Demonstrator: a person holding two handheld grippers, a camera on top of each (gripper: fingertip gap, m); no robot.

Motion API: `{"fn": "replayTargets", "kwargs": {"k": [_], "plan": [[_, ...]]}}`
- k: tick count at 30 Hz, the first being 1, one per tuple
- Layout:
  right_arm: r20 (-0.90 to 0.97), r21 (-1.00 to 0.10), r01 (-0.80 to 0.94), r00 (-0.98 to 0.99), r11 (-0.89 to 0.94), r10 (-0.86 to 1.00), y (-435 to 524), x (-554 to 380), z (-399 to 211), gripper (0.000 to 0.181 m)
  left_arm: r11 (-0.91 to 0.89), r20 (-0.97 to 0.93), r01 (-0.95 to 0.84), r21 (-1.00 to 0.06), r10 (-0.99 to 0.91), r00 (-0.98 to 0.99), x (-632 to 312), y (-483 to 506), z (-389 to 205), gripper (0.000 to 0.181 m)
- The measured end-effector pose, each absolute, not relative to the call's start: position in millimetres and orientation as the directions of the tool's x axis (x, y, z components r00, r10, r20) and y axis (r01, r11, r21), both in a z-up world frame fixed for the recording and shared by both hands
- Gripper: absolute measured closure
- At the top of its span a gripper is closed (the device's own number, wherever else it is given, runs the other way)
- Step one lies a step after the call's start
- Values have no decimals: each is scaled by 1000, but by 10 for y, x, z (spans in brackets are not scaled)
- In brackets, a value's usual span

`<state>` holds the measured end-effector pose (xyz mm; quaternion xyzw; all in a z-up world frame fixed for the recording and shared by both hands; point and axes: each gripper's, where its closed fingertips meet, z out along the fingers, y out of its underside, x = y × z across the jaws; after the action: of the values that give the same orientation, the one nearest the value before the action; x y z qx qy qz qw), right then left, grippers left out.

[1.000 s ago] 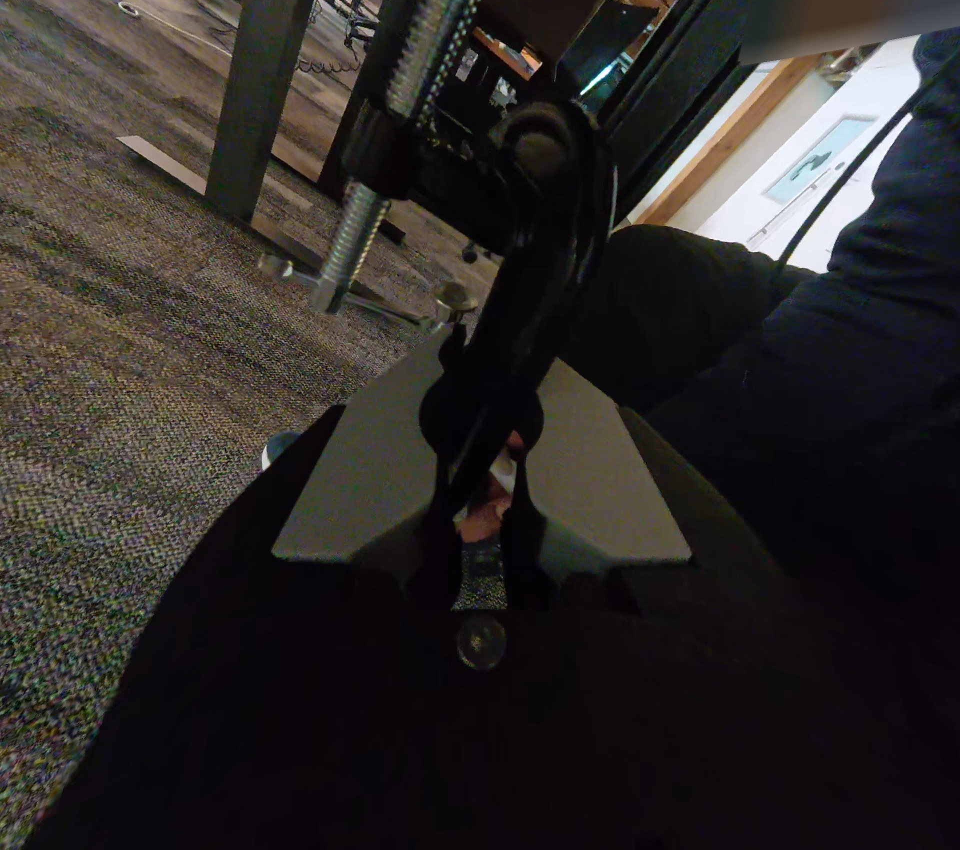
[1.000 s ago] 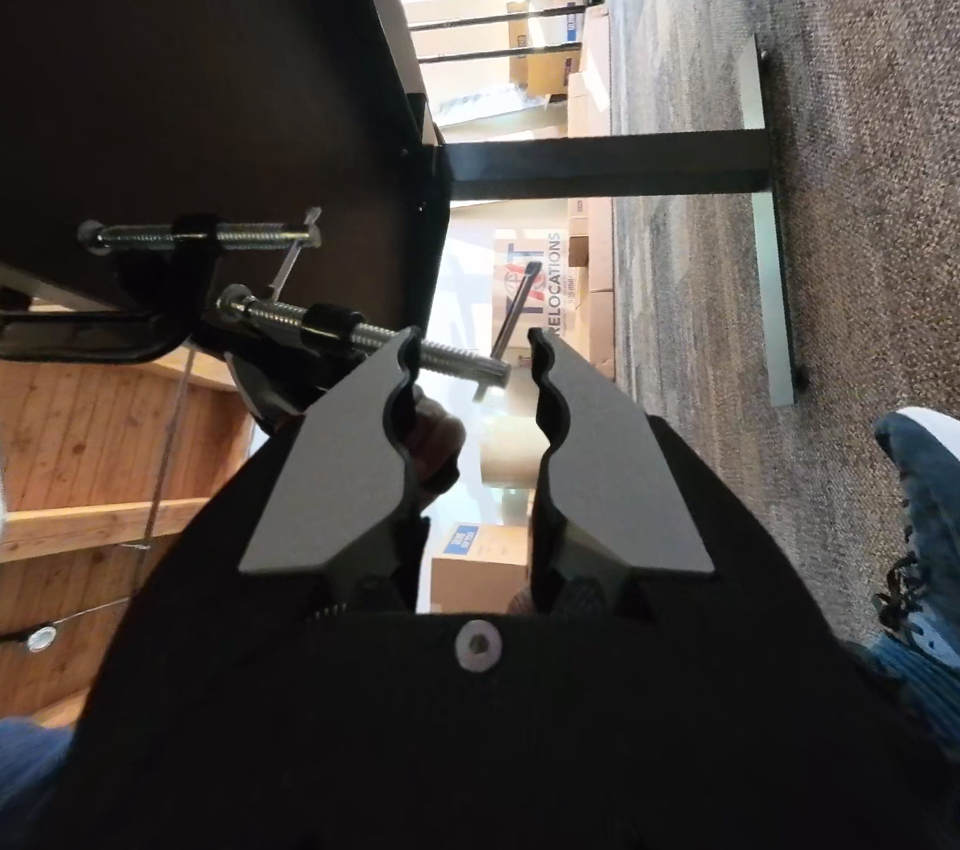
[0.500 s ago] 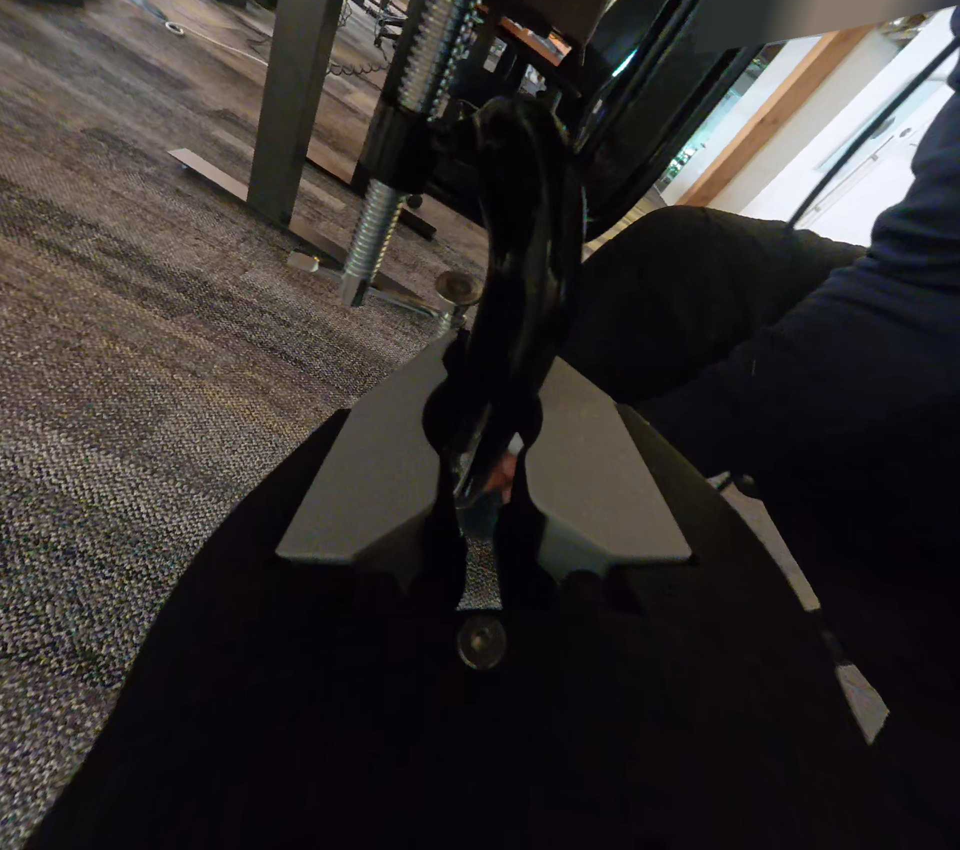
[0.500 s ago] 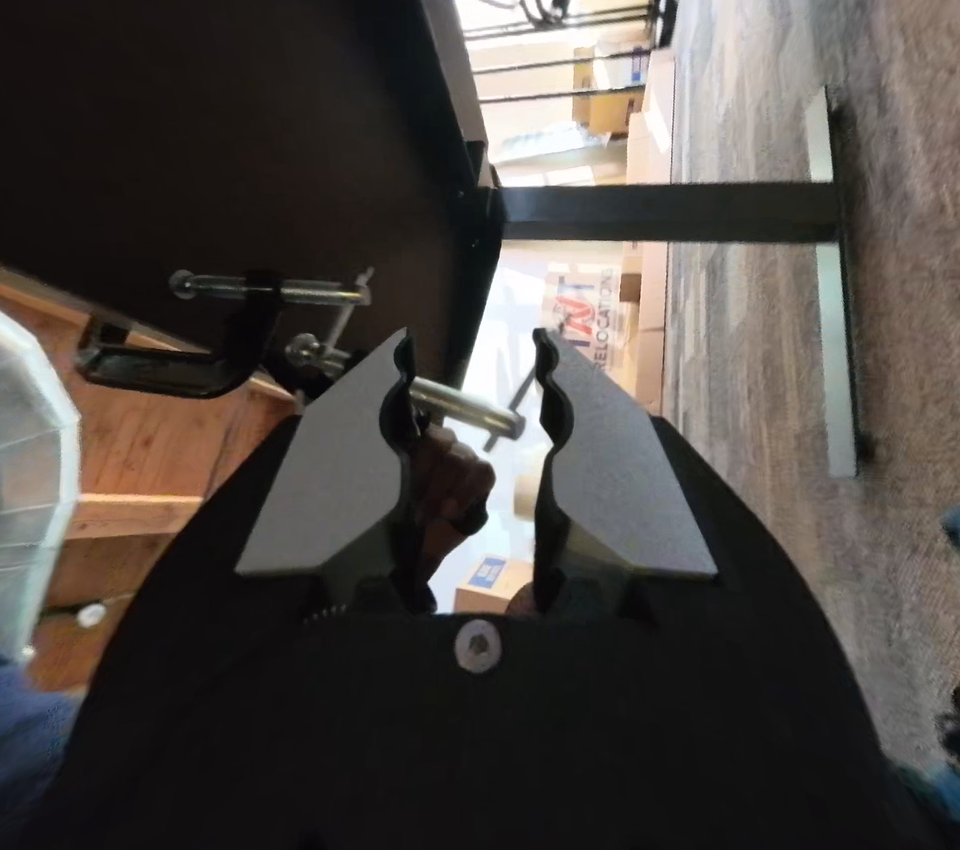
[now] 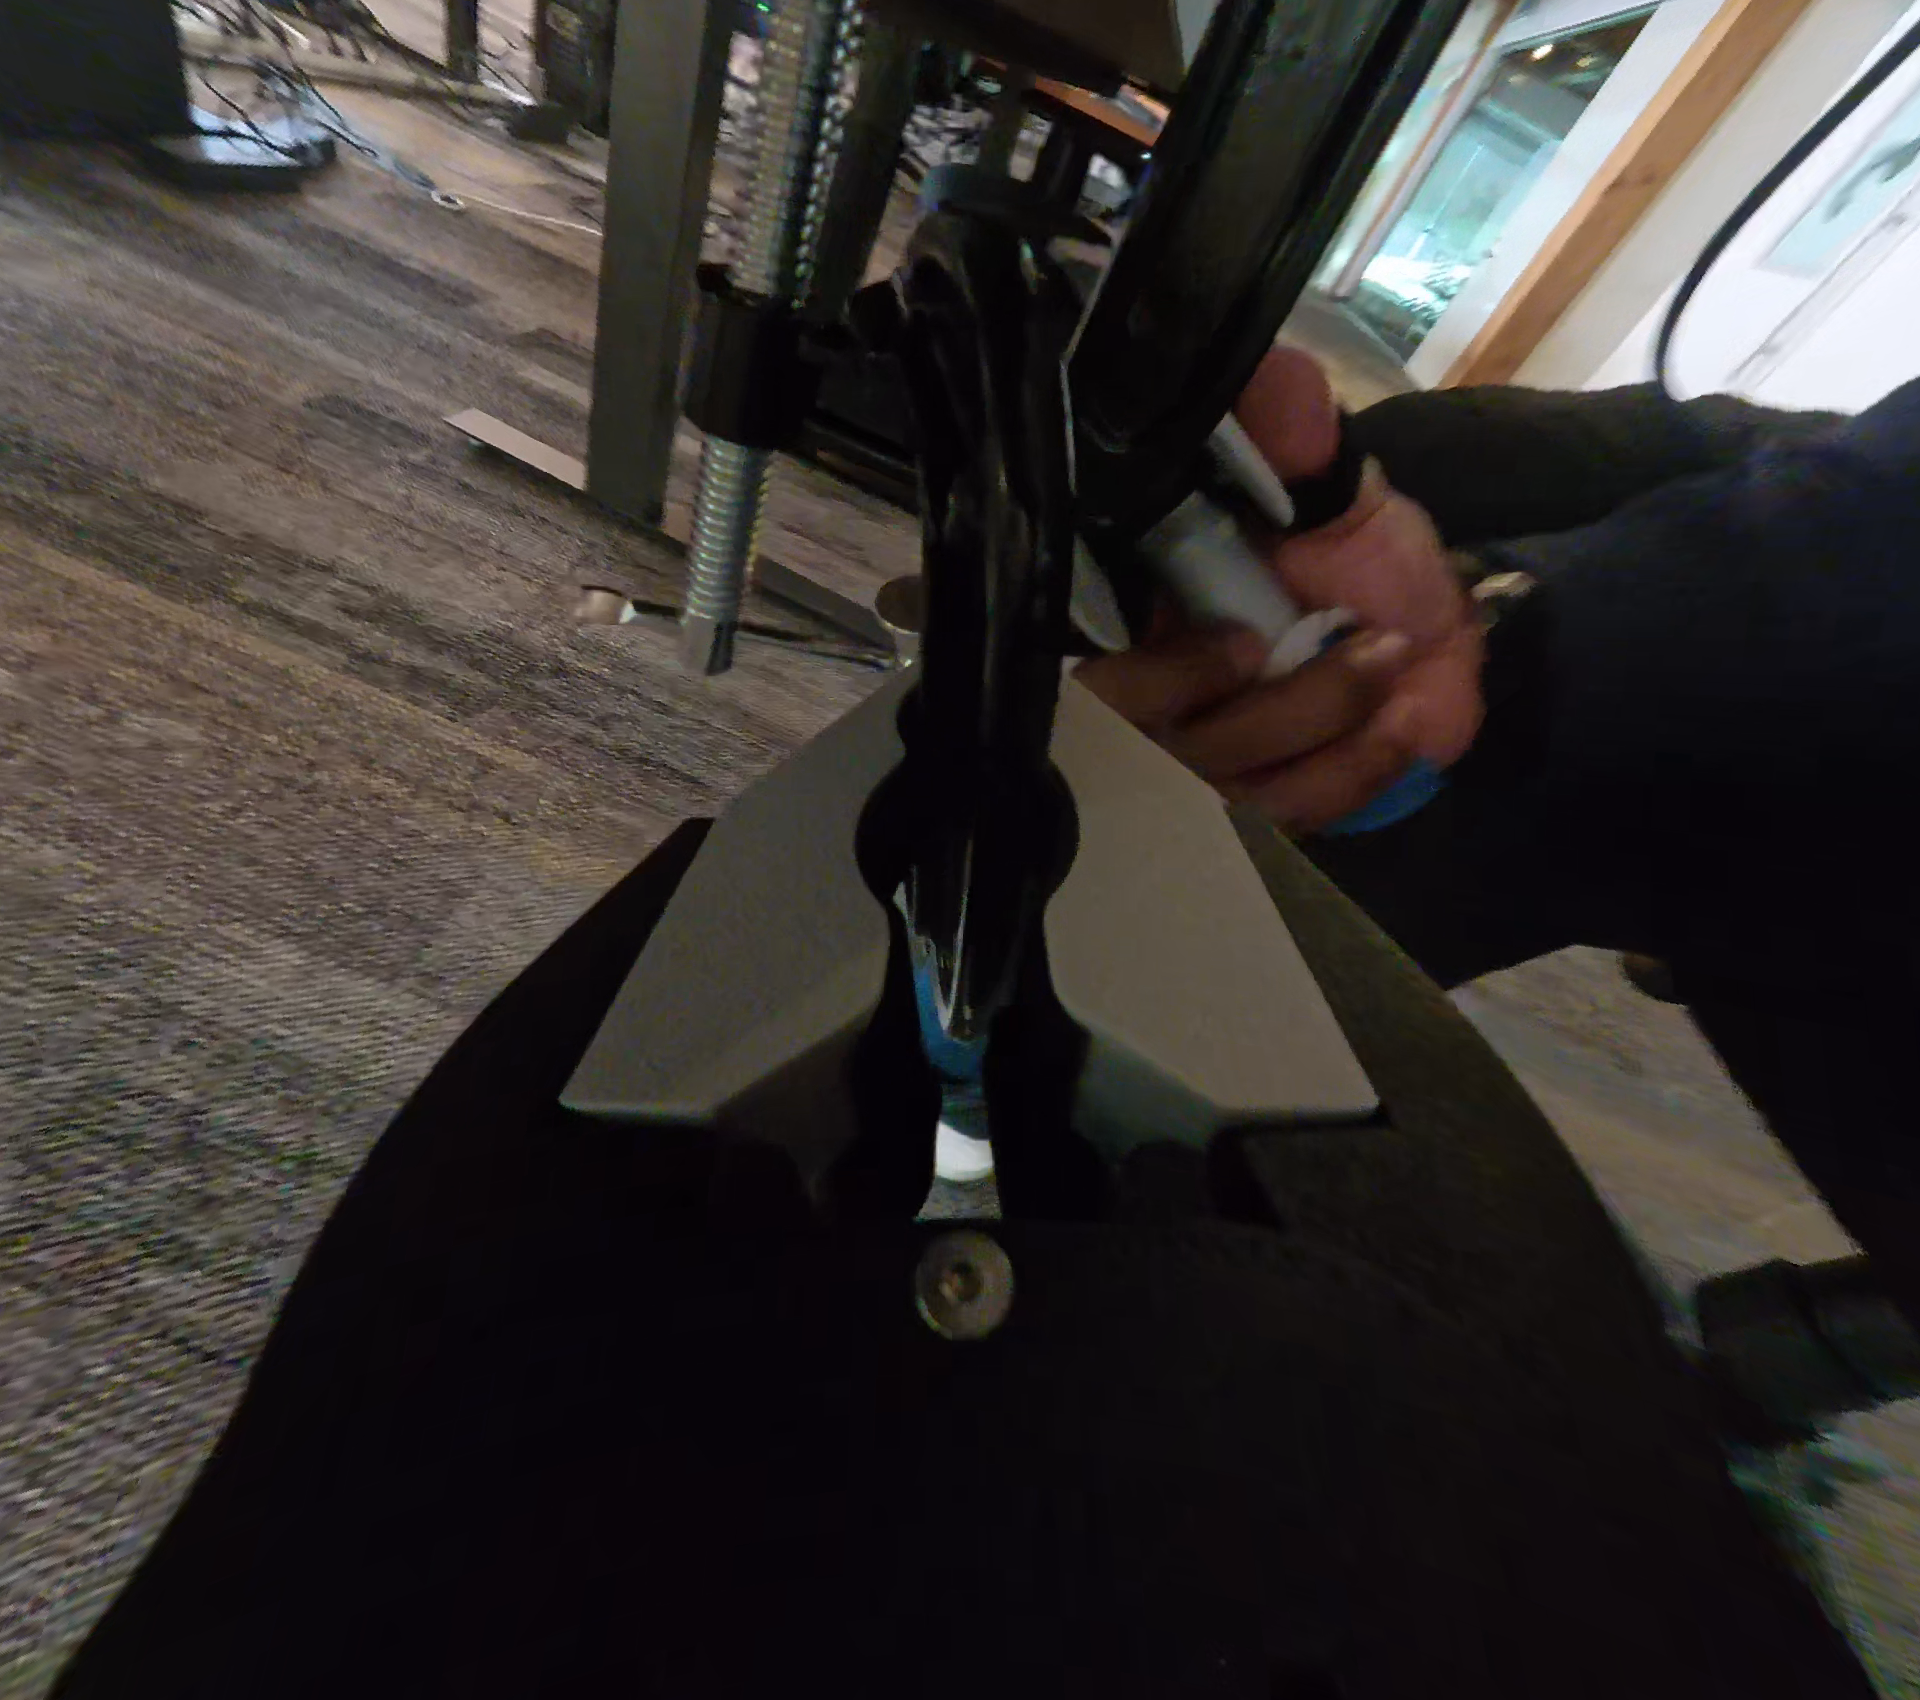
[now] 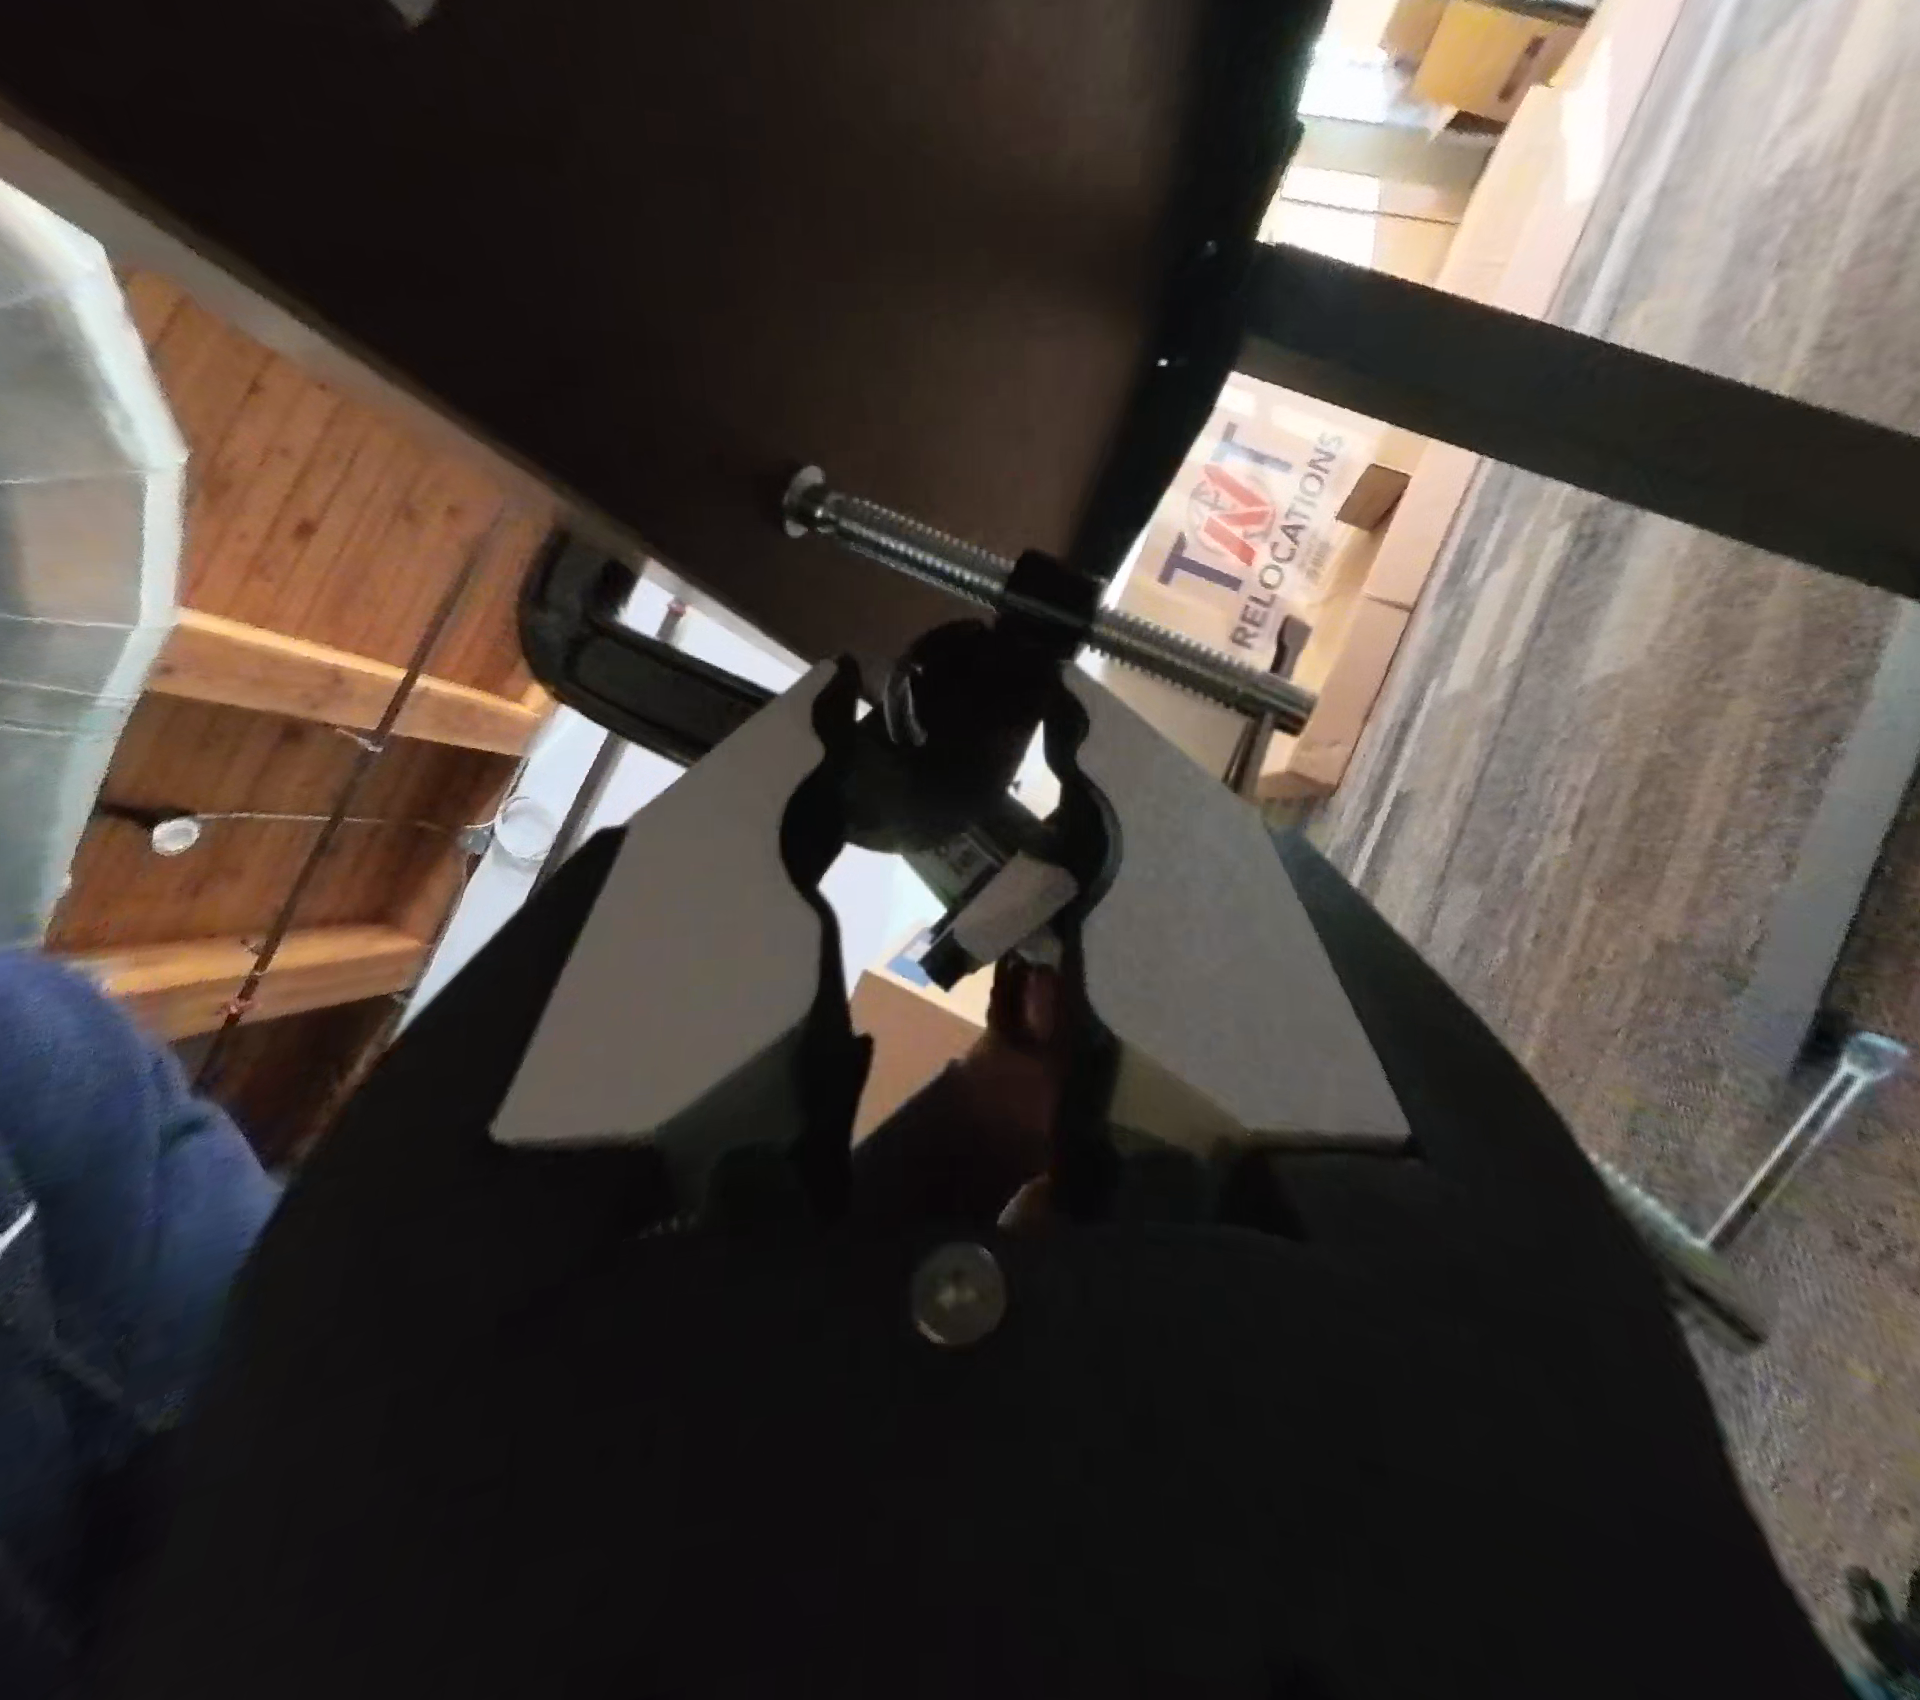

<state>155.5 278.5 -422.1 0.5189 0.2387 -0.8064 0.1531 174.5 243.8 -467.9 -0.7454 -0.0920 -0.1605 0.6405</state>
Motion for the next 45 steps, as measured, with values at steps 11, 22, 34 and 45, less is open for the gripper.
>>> {"fn": "replayTargets", "kwargs": {"k": [11, 22, 34, 45], "plan": [[-964, -183, 632, -265, -753, 12, 2647, 1427, -4085, 148, -207, 227, 215, -954, -37, 973, 1756, 2468, -4640, 165], [-986, -77, 764, -156, -641, -67, 2559, 1495, -4158, 158, -240, 248, 233, -943, -34, 968, 1755, 2484, -4657, 164], [-983, -77, 753, -167, -654, -77, 2590, 1517, -4150, 169, -260, 268, 259, -930, 2, 963, 1724, 2487, -4657, 162], [-987, -34, 725, -134, -688, -92, 2639, 1584, -4174, 171, -264, 289, 297, -918, 70, 955, 1657, 2427, -4610, 154]]}}
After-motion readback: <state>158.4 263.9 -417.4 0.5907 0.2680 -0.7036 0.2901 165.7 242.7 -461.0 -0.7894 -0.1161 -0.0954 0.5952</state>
